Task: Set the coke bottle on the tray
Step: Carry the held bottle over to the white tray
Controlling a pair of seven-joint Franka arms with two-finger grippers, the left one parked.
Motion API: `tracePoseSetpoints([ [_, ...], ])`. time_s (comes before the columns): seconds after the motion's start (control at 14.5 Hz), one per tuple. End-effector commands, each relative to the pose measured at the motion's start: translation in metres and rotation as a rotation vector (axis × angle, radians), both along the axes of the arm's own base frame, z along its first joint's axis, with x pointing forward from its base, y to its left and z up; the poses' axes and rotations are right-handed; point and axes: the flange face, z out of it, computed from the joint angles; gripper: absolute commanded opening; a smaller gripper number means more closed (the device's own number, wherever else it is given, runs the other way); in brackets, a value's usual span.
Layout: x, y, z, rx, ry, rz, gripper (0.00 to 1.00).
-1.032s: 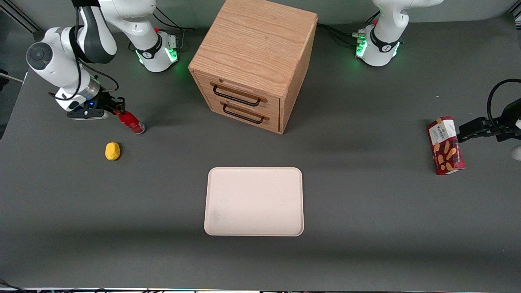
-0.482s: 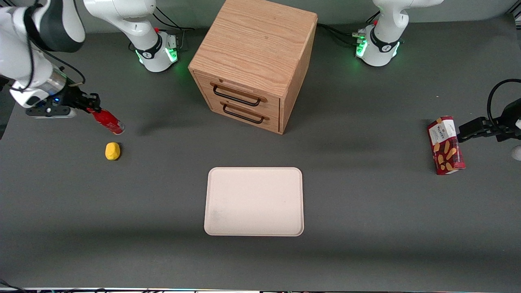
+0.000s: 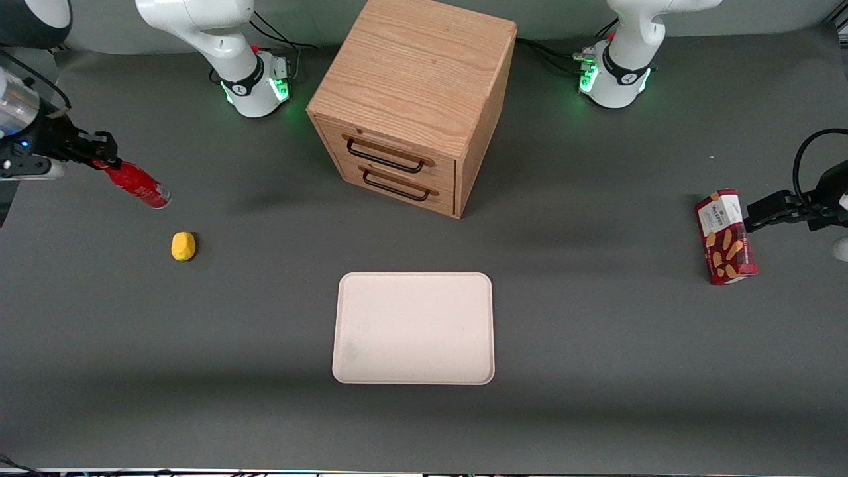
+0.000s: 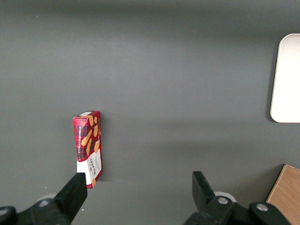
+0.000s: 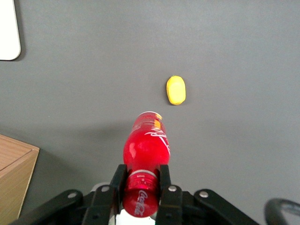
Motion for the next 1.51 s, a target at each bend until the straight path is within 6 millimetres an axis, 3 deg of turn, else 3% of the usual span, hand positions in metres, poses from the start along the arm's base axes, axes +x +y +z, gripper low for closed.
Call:
tracePoseSetpoints([
  [0.0,0.011,-0.001,0.041,0.020,0.010,0.033,0.00],
  [0.34,0.037,0.005,0.068,0.047,0.007,0.033,0.00],
  [0.55,0.080,0.030,0.072,0.062,0.018,0.072,0.00],
  [0.76,0.125,0.069,0.060,0.074,0.010,0.137,0.00],
  [0.96,0.157,0.115,0.046,0.091,-0.003,0.207,0.00],
  [1.1,0.178,0.145,0.027,0.116,0.003,0.200,0.00],
  [1.31,0.190,0.202,-0.003,0.128,0.027,0.096,0.00],
  [1.44,0.188,0.249,-0.009,0.099,0.014,0.041,0.00],
])
